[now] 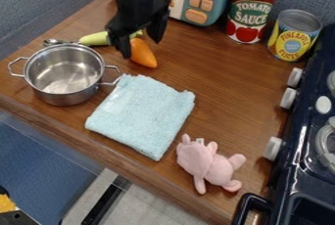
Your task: Move the carrot to the upper left side of the table
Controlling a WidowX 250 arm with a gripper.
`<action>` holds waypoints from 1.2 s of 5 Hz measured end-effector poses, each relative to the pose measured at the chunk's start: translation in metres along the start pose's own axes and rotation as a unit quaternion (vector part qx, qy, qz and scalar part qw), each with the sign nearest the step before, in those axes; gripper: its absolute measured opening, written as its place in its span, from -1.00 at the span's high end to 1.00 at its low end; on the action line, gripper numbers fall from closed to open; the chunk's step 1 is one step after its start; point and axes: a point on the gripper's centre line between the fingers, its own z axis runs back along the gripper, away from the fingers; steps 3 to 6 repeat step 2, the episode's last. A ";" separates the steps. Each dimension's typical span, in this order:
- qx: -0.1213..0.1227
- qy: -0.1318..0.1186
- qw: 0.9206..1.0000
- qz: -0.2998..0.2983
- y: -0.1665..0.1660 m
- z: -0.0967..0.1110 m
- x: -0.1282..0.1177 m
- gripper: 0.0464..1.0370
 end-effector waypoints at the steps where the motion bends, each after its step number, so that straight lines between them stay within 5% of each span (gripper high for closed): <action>1: -0.024 -0.008 1.000 0.012 0.002 0.029 0.011 -0.93; 2: -0.036 -0.032 0.999 0.018 0.007 0.052 0.025 -0.93; 6: -0.036 -0.032 0.999 0.018 0.007 0.052 0.025 -0.93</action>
